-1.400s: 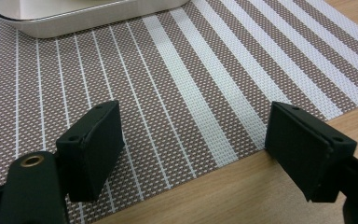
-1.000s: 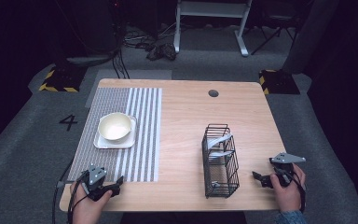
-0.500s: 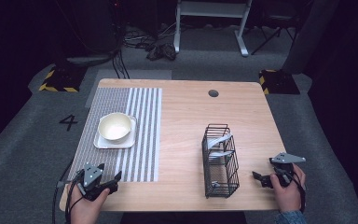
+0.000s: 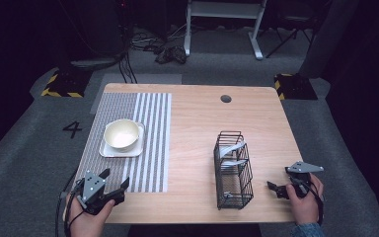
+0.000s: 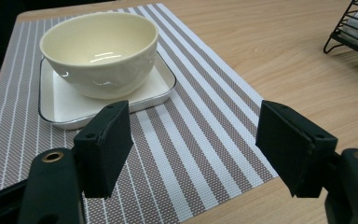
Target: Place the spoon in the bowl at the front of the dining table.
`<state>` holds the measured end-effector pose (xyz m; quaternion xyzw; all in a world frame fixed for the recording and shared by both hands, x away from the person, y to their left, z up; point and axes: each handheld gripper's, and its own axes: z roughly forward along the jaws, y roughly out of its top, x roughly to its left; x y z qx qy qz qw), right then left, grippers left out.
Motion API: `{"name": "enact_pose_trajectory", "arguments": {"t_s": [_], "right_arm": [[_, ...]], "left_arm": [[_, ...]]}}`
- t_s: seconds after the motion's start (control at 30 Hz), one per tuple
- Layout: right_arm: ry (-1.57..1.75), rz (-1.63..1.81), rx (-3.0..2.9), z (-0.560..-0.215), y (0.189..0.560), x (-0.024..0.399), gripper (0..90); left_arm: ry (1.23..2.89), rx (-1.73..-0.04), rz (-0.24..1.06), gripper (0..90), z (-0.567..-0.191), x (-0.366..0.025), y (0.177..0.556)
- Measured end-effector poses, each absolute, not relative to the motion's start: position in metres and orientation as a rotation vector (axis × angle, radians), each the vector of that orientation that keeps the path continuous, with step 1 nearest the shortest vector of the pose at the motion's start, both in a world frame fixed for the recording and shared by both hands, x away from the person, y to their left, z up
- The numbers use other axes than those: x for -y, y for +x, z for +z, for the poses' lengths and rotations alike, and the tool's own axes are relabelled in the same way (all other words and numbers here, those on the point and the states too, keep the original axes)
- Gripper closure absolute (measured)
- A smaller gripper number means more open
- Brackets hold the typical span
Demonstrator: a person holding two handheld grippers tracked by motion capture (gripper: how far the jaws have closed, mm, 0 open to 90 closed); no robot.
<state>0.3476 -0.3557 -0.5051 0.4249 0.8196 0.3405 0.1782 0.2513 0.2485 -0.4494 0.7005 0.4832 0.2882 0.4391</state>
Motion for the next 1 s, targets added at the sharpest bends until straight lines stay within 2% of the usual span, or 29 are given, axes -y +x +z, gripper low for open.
{"name": "enact_pose_trajectory", "arguments": {"t_s": [0.5,0.67,1.0], "right_arm": [[1.202,0.963,-2.318,-0.505,0.348,0.356,0.0],[1.202,0.963,-2.318,-0.505,0.348,0.356,0.0],[1.202,0.963,-2.318,-0.505,0.348,0.356,0.0]], "left_arm": [[1.659,-1.199,0.718,23.9,-0.426,-0.234,0.242],[1.62,-1.217,0.752,26.9,-0.421,-0.227,0.242],[1.632,-1.128,0.744,25.1,-0.408,-0.196,0.242]]}}
